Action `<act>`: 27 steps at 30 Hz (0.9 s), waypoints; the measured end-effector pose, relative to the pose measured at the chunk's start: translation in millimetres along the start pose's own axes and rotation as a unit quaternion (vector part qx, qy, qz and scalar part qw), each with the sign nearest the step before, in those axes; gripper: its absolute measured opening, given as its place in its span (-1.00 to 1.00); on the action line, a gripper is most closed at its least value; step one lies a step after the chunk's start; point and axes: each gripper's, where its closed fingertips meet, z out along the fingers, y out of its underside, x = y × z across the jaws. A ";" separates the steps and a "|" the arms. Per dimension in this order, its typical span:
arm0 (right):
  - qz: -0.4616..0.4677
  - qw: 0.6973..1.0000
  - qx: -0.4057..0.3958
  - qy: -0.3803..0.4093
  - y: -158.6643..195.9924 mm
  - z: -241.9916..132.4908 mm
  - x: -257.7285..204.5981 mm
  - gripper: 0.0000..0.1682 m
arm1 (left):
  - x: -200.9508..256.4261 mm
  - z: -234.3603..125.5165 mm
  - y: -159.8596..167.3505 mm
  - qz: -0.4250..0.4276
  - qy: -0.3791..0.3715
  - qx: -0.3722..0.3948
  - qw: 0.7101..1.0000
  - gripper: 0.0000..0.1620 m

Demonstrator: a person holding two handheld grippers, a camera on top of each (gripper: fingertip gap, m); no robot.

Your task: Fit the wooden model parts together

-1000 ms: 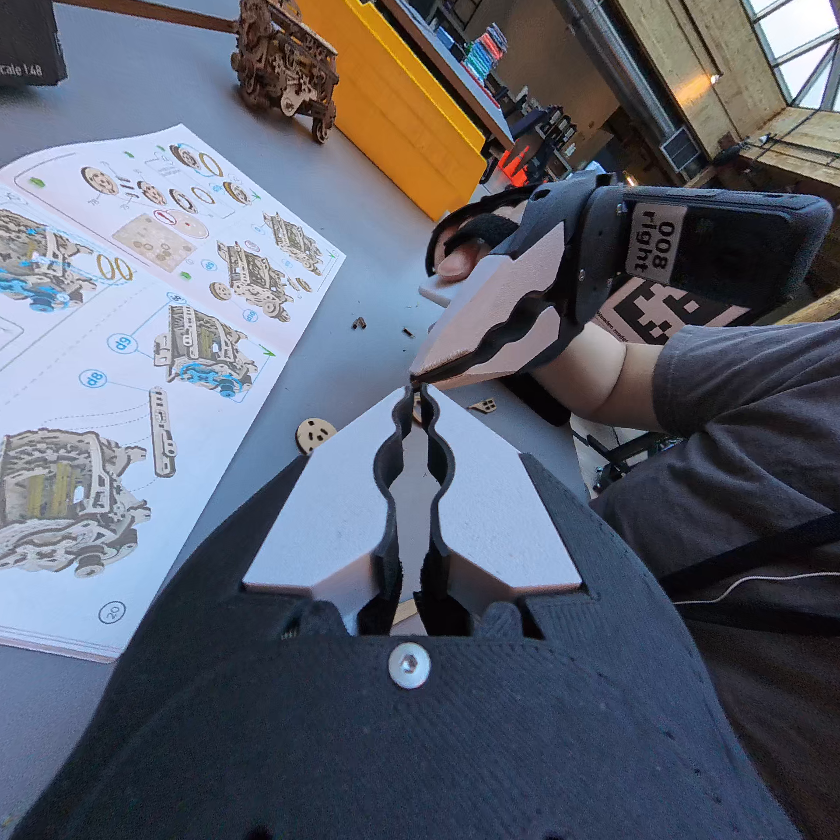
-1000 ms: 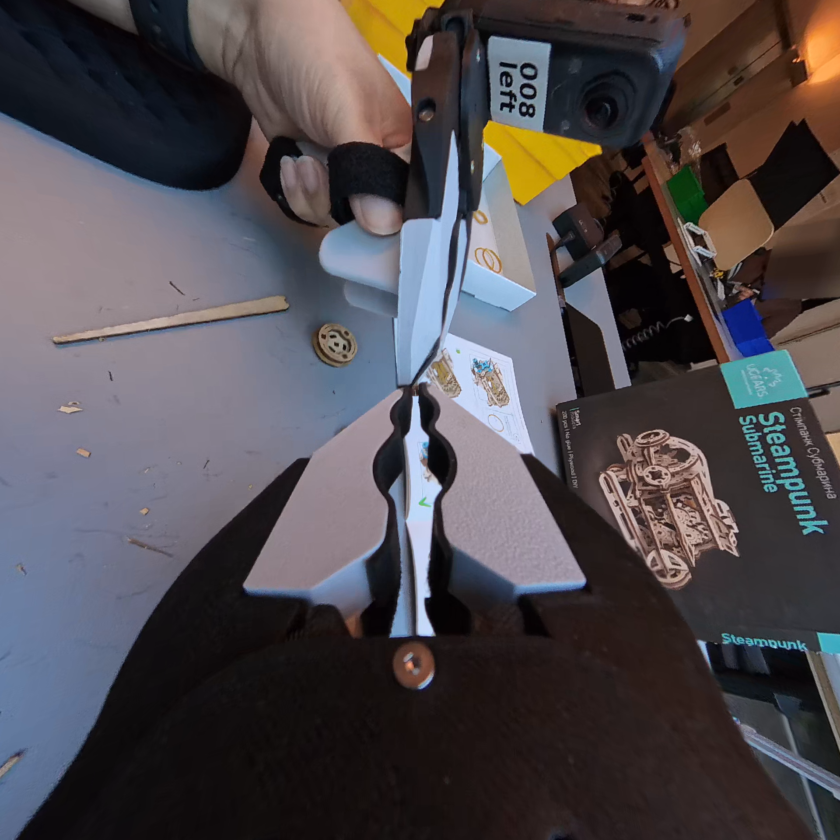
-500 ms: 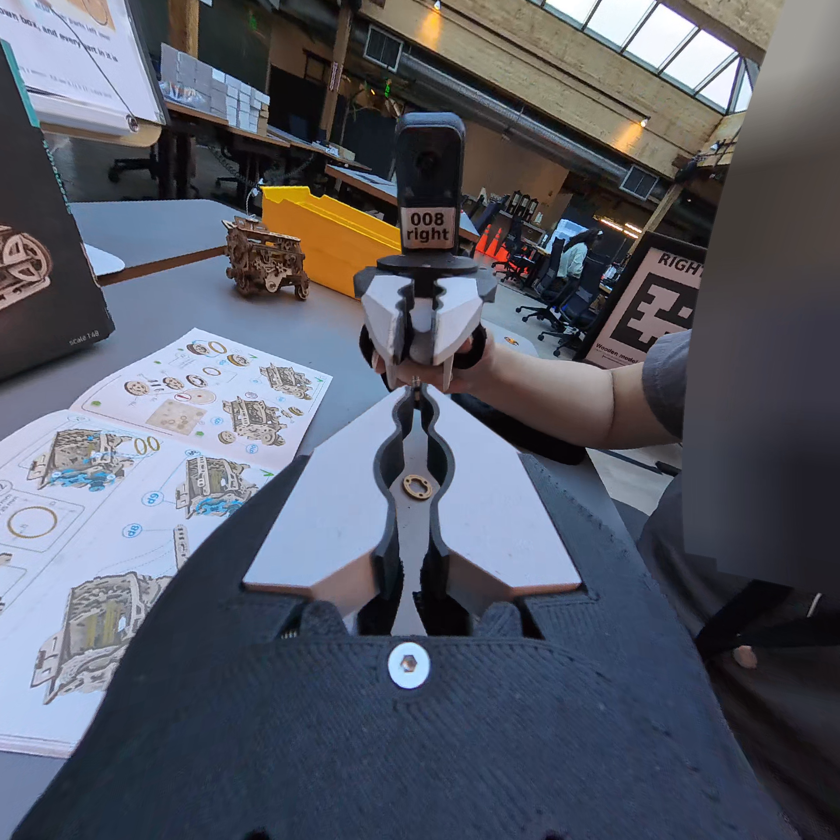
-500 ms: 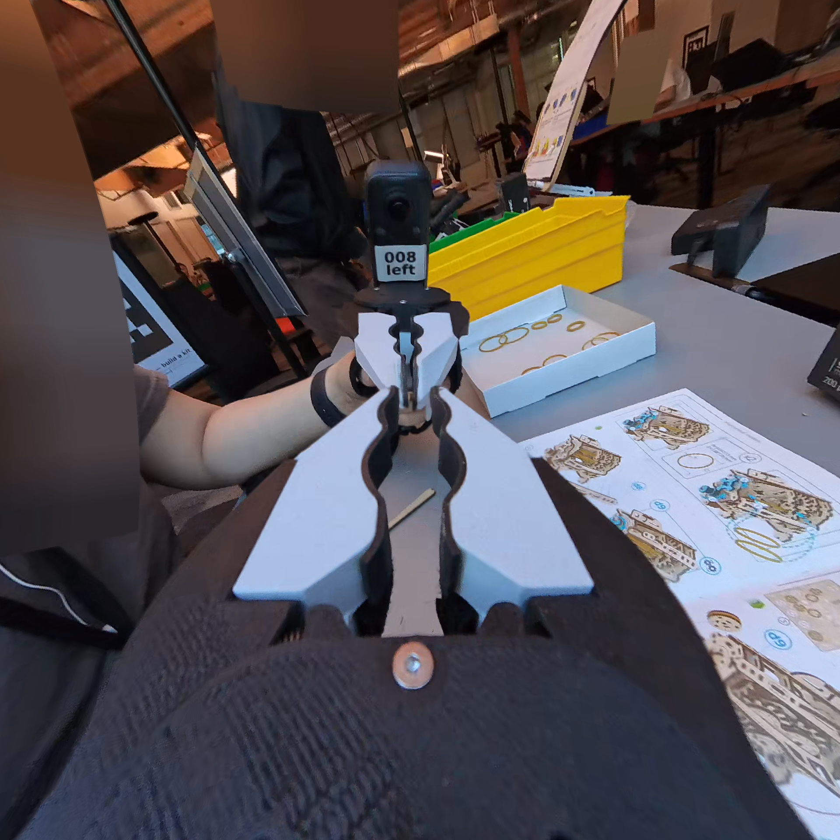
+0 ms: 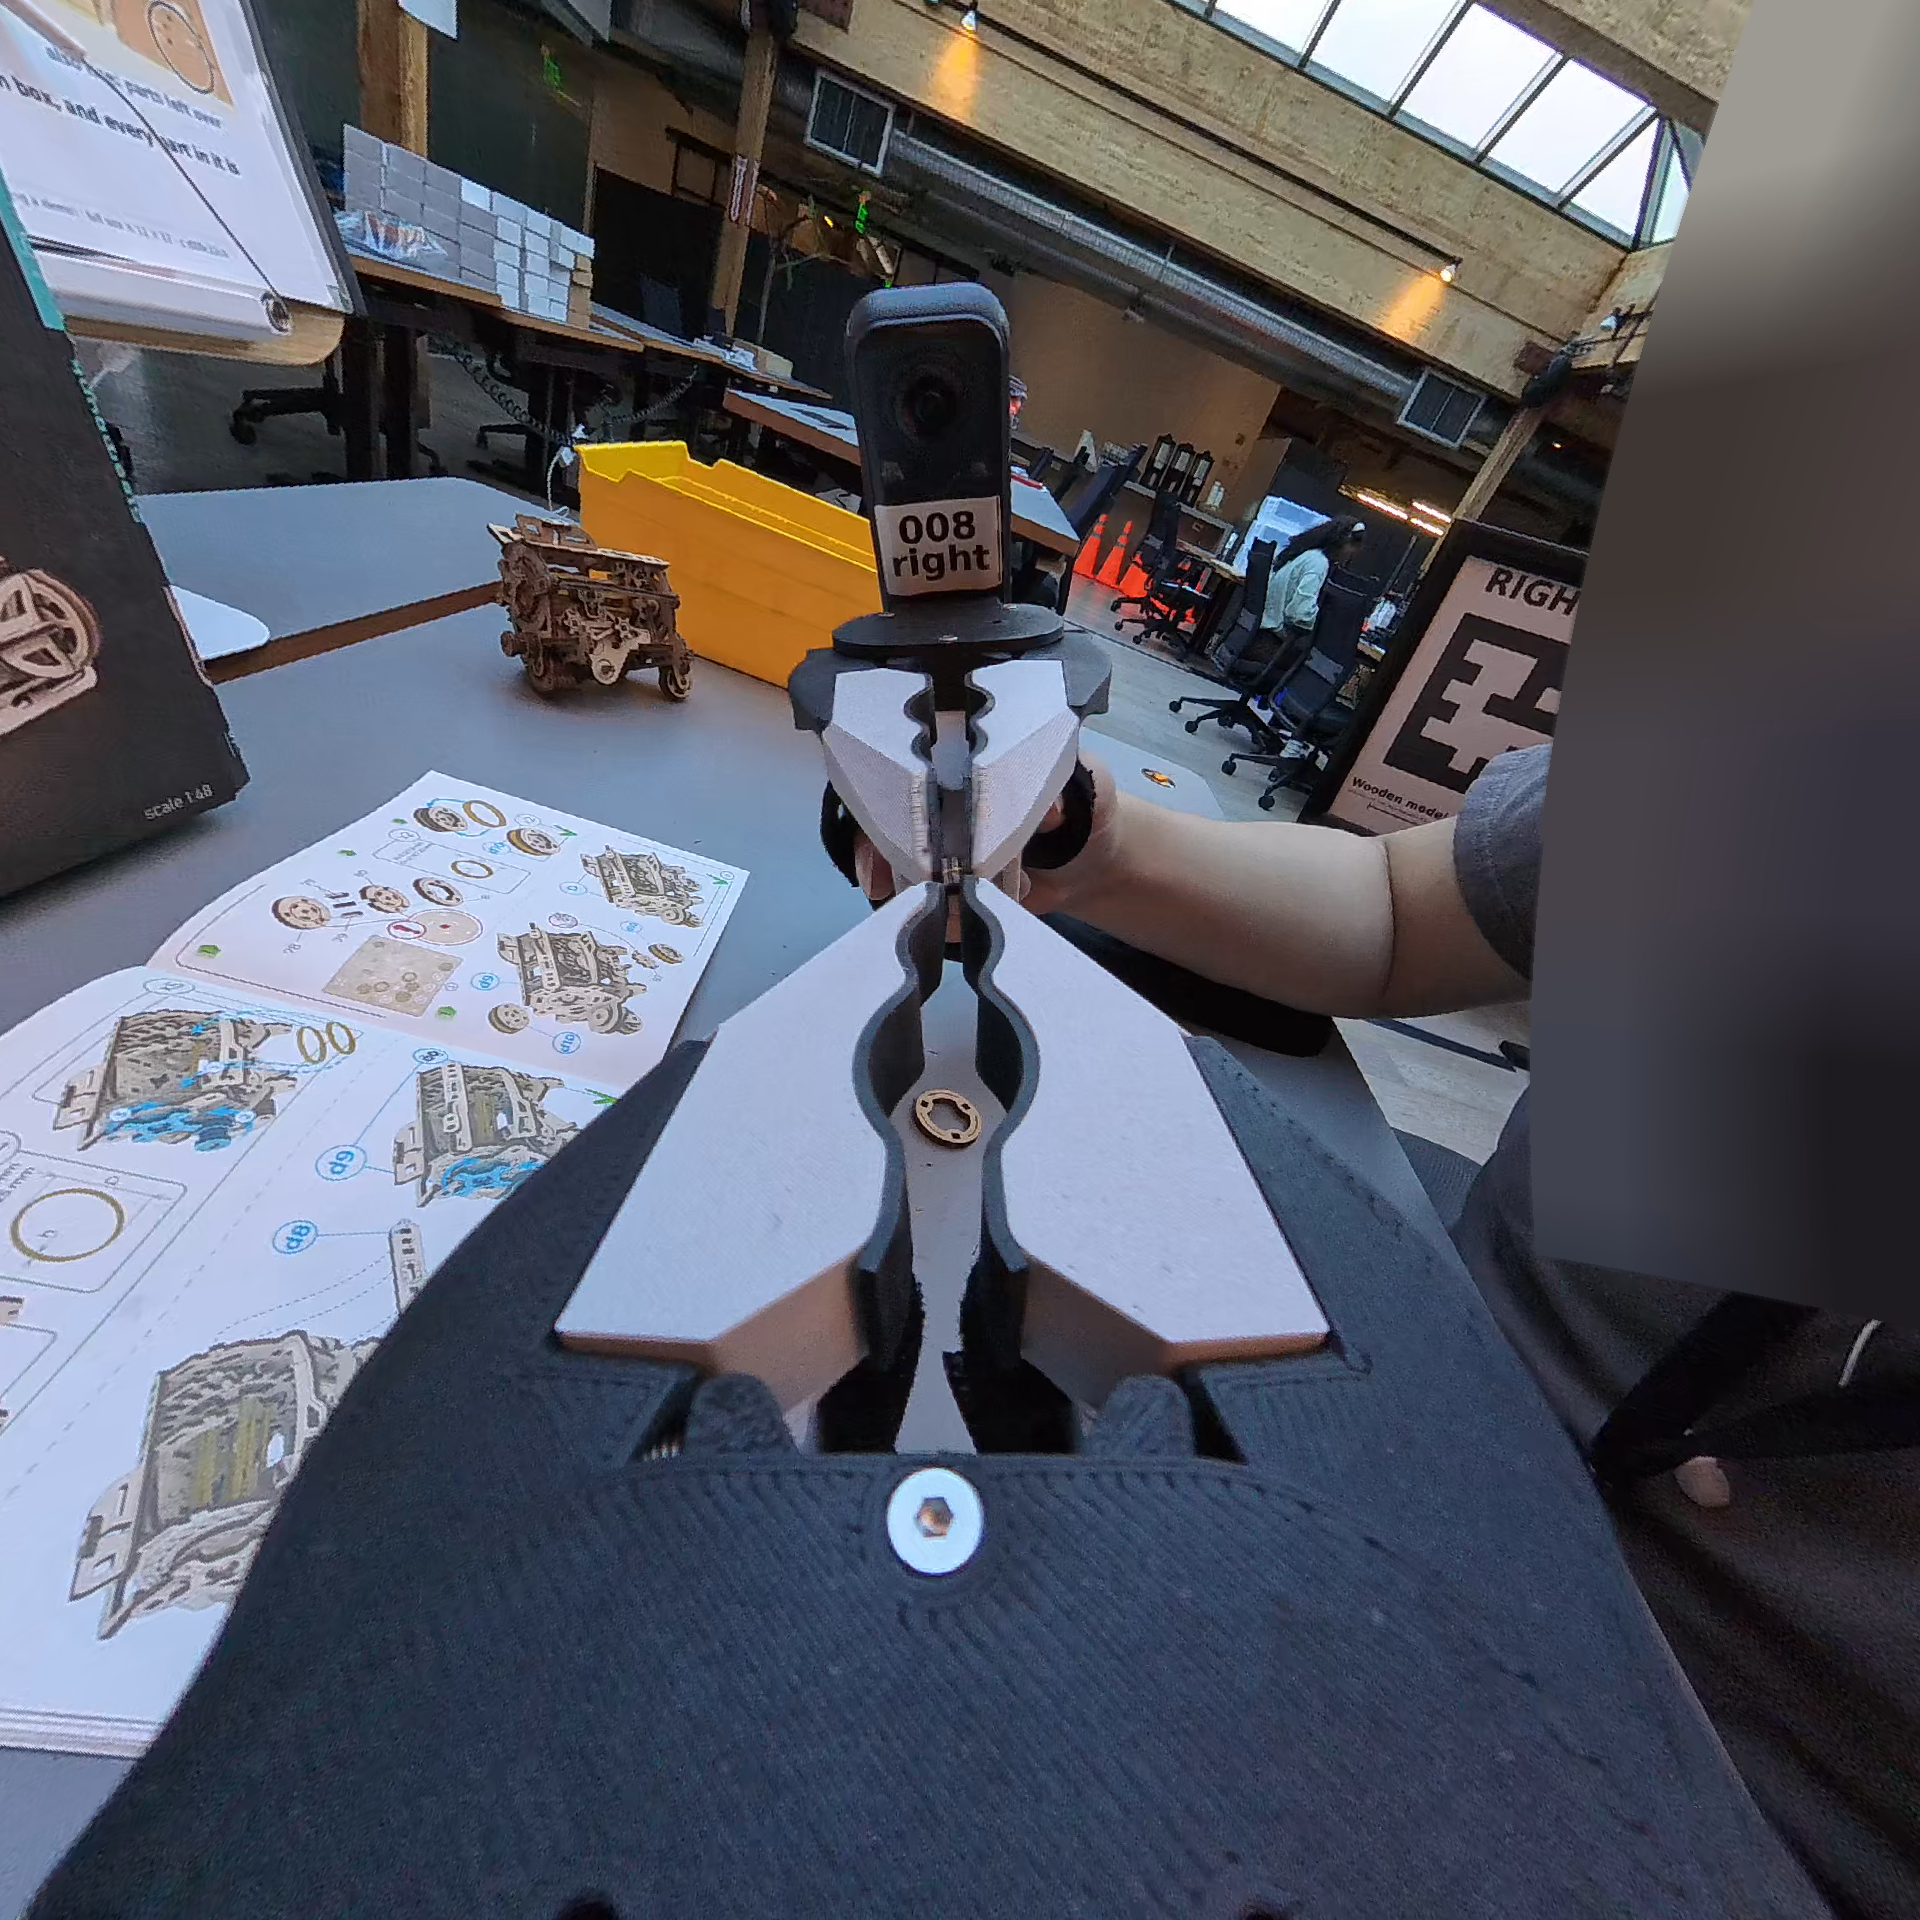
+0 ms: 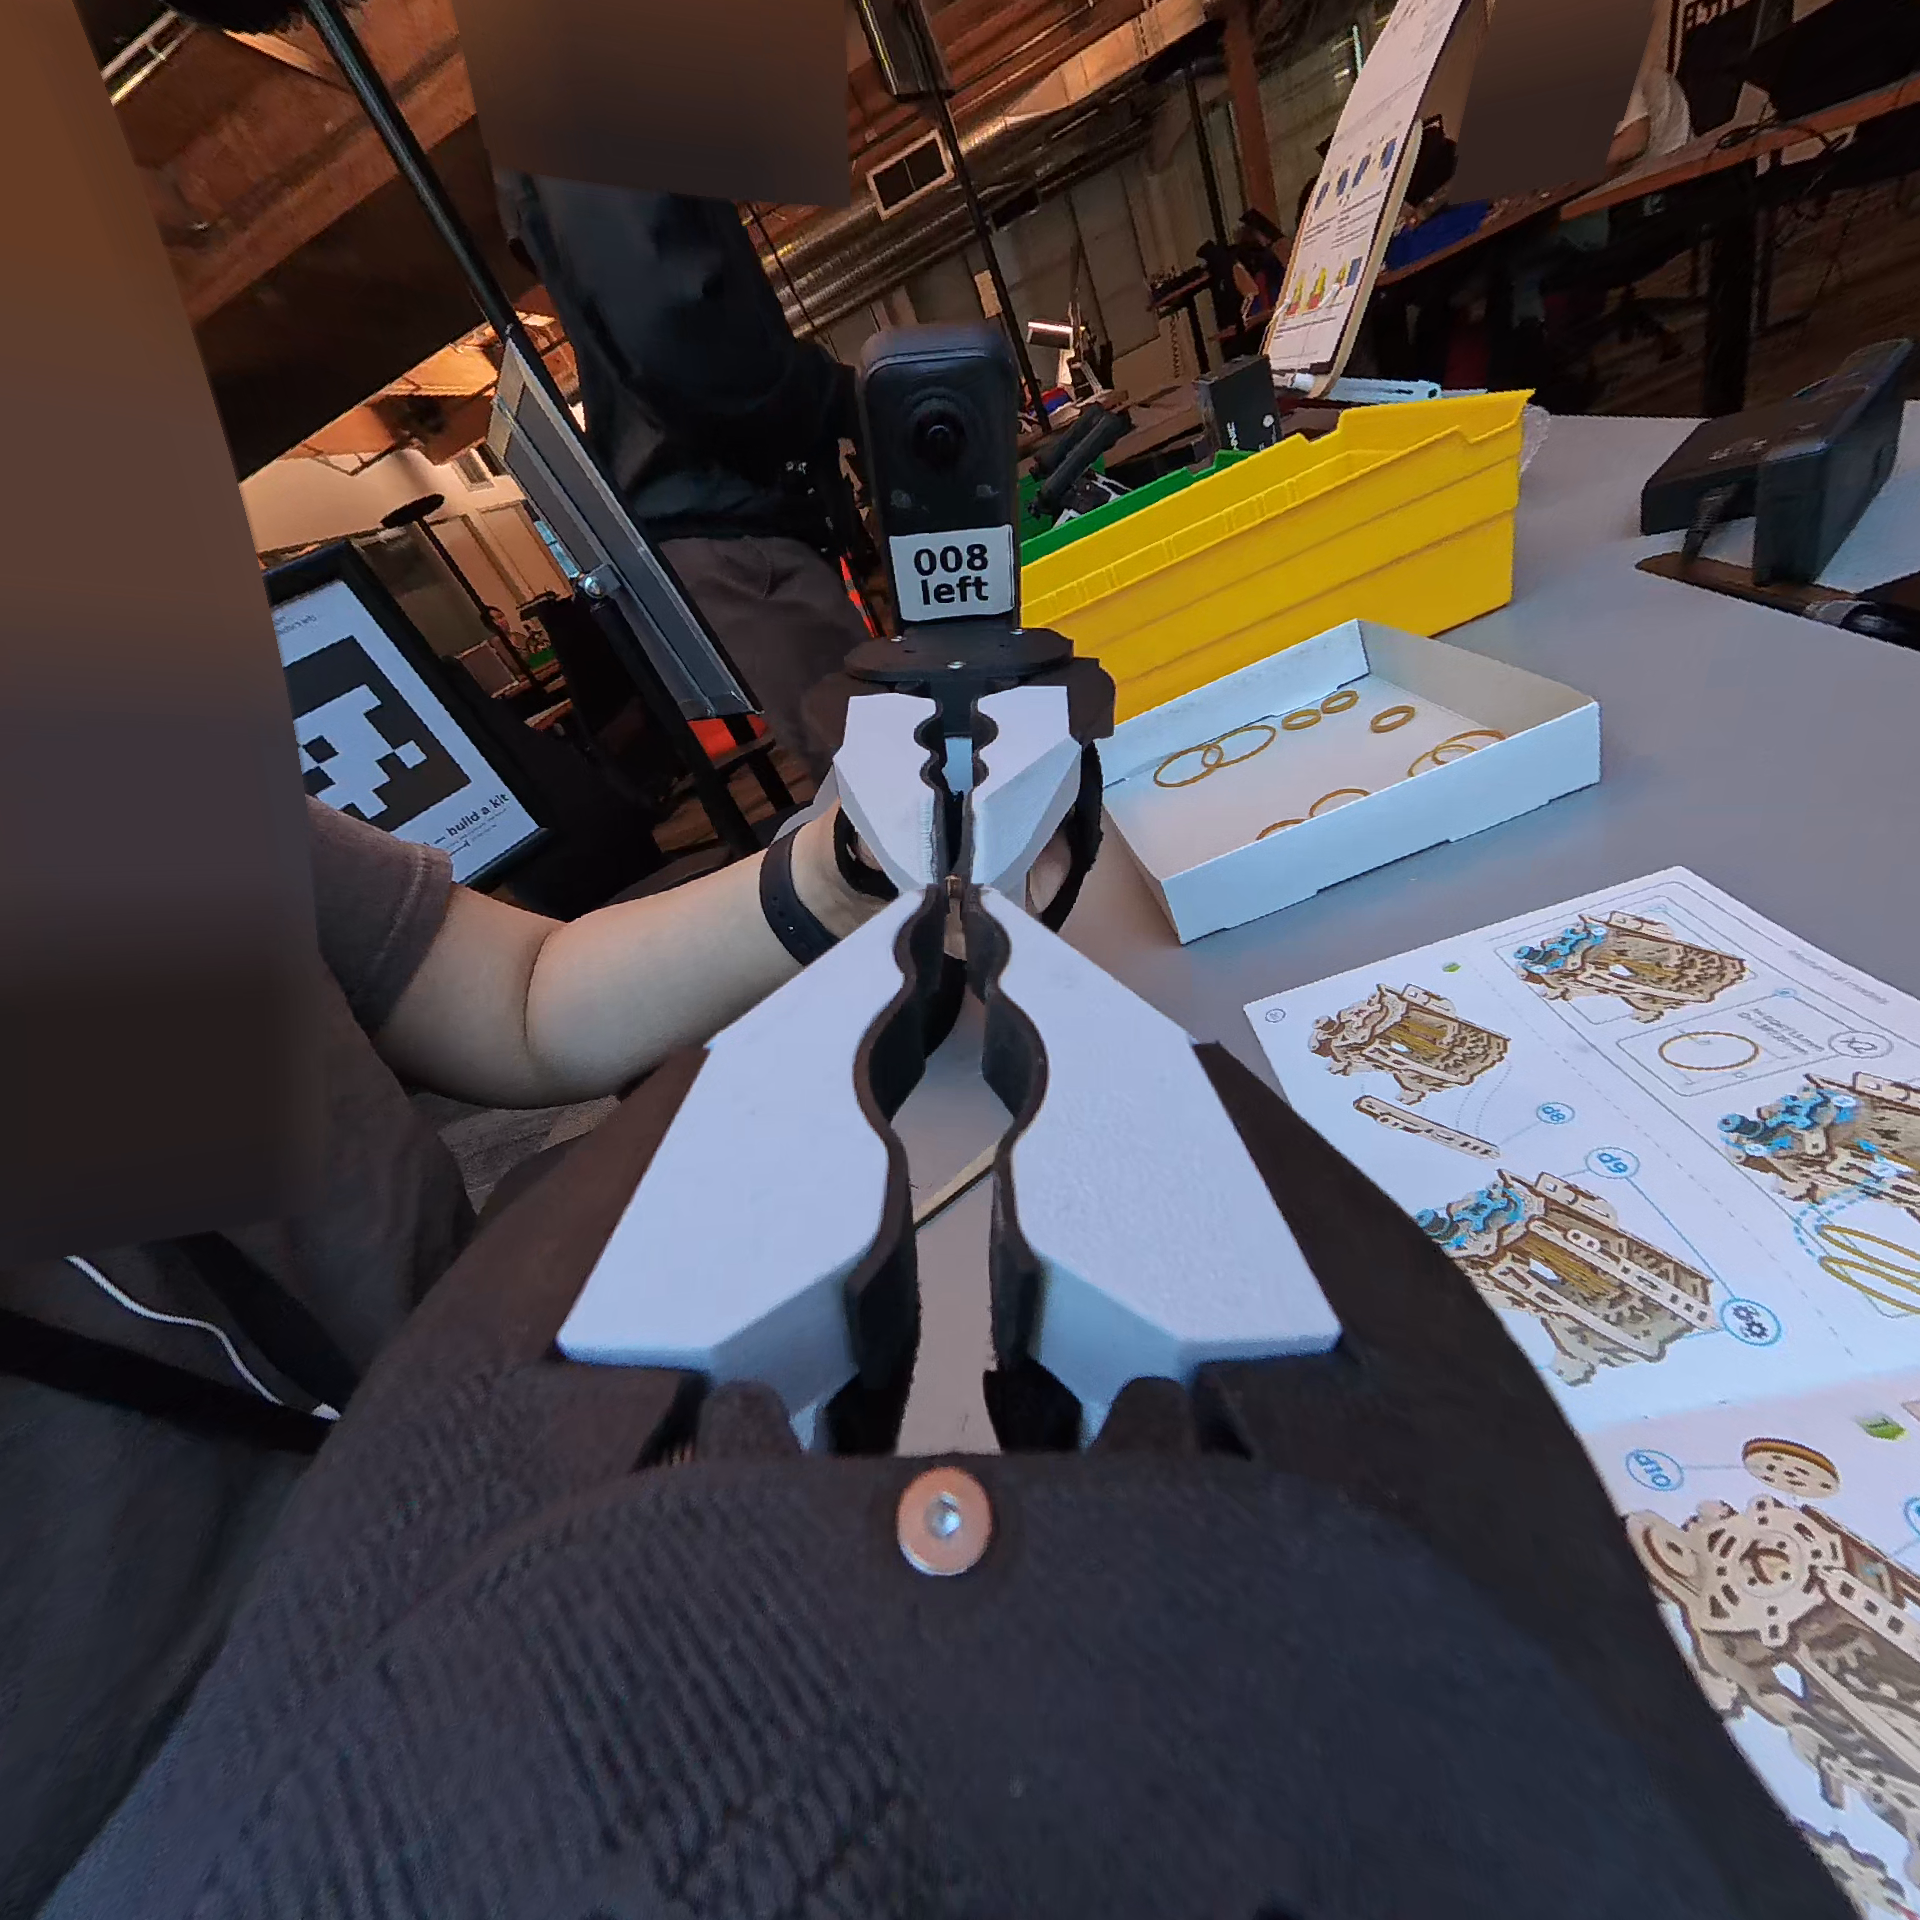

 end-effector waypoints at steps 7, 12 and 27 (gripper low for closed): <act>0.011 1.000 0.000 -0.004 1.2 0.6 0.5 -0.97 | -0.9 -0.2 0.5 0.001 -0.003 -0.002 1.000 -1.00; 0.008 1.000 0.002 -0.004 0.6 0.4 0.3 -0.98 | 0.5 0.2 0.8 0.001 -0.001 -0.005 1.000 -1.00; 0.008 1.000 0.002 -0.001 2.4 0.7 2.4 -0.98 | -1.5 0.6 4.3 0.002 -0.007 -0.018 1.000 -1.00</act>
